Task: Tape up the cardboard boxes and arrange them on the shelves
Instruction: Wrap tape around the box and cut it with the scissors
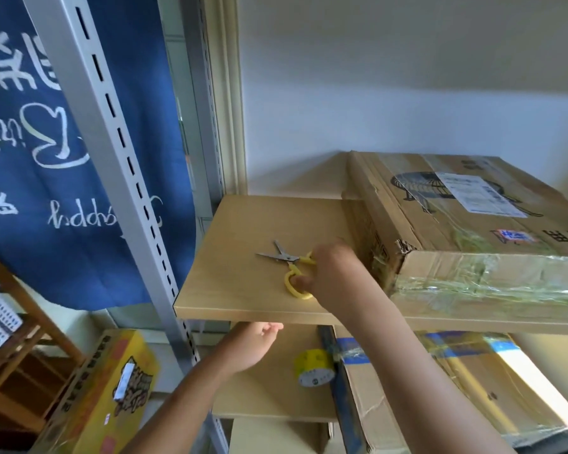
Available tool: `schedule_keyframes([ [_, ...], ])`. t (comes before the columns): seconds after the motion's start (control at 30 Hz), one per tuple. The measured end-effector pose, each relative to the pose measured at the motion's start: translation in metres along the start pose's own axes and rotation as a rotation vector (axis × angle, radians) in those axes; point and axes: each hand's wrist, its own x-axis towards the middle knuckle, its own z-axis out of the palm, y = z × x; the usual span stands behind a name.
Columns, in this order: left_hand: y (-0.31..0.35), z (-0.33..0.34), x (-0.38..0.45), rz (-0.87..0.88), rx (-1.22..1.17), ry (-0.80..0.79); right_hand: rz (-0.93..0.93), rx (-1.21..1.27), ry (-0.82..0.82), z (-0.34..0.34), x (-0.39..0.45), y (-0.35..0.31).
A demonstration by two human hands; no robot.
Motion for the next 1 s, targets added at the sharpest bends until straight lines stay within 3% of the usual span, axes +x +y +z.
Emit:
schedule_keyframes([
  [0.1, -0.004, 0.013, 0.011, 0.0, -0.036, -0.007, 0.032, 0.141, 0.021, -0.017, -0.026, -0.001],
  [0.2, -0.029, 0.032, 0.04, -0.062, 0.003, -0.038, -0.164, 0.17, 0.132, -0.022, -0.083, -0.009],
  [0.3, -0.043, 0.058, 0.07, -0.071, 0.052, -0.095, -0.267, 0.17, -0.027, 0.004, -0.12, -0.007],
  [0.37, -0.029, 0.071, 0.07, 0.03, 0.019, -0.071, -0.114, 0.239, -0.236, 0.045, -0.125, 0.012],
  [0.43, -0.015, 0.081, 0.067, 0.061, -0.045, -0.05, 0.126, 0.391, -0.295, 0.098, -0.123, 0.039],
  [0.5, -0.008, 0.089, 0.073, 0.047, -0.09, -0.11, 0.334, 0.618, -0.233, 0.146, -0.121, 0.056],
  [0.6, -0.002, 0.1, 0.085, 0.03, -0.154, -0.248, 0.544, 0.872, -0.014, 0.195, -0.109, 0.042],
  [0.73, -0.008, 0.108, 0.098, 0.027, -0.229, -0.347, 0.617, 0.648, 0.081, 0.217, -0.092, 0.015],
  [0.83, -0.014, 0.108, 0.103, 0.073, -0.137, -0.392, 0.591, 0.53, 0.104, 0.221, -0.091, 0.019],
  [1.0, -0.029, 0.107, 0.105, 0.104, -0.172, -0.413, 0.565, 0.348, -0.031, 0.225, -0.091, 0.022],
])
